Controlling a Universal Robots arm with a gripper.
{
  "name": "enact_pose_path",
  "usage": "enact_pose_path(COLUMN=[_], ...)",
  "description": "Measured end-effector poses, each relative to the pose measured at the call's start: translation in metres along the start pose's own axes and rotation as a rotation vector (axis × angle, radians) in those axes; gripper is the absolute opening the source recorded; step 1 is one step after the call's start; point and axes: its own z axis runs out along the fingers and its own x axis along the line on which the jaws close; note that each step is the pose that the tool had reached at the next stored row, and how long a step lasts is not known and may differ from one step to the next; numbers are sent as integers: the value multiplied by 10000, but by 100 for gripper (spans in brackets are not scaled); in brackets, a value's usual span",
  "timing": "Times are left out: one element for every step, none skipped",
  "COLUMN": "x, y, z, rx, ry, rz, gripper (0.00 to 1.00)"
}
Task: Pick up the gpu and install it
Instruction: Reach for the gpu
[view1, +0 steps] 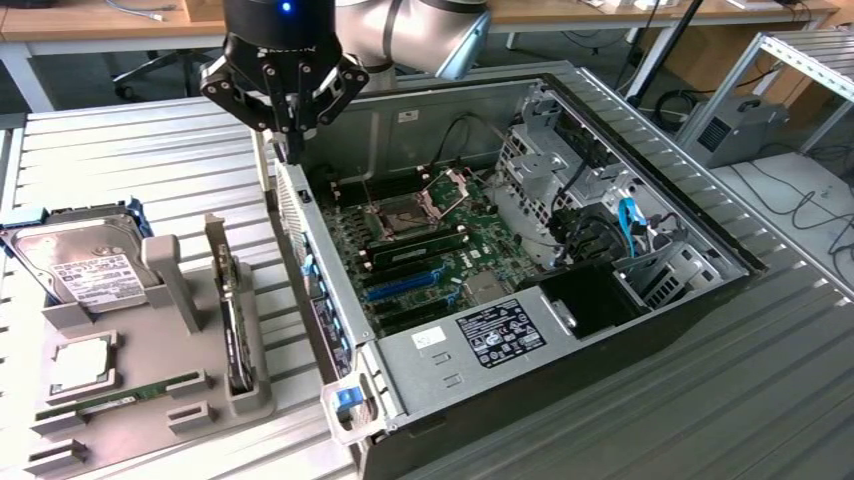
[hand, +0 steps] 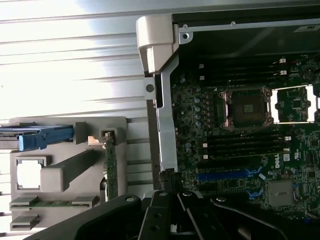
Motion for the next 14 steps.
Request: enact_pose_path(x=[5, 14, 19, 25, 31, 37, 47, 56, 62, 68, 75, 80, 85, 91], y=[-1, -1, -1, -2, -2, -3, -4, -4, -5, -5, -6, -6, -7, -7], z=[0, 0, 0, 0, -1, -1, -1, -1, -1, -1, -2, -2, -2, -2], rx=[0, 0, -1, -1, 0, 0, -1, -1, 0, 0, 0, -1, 0, 0], ry=[0, 0, -1, -1, 0, 0, -1, -1, 0, 0, -1, 0, 0, 0], rz=[0, 0, 0, 0, 0, 0, 0, 0, 0, 0, 1, 0, 0, 0], gripper=[11, 11, 11, 11, 11, 11, 11, 11, 11, 11, 11, 11, 11, 11])
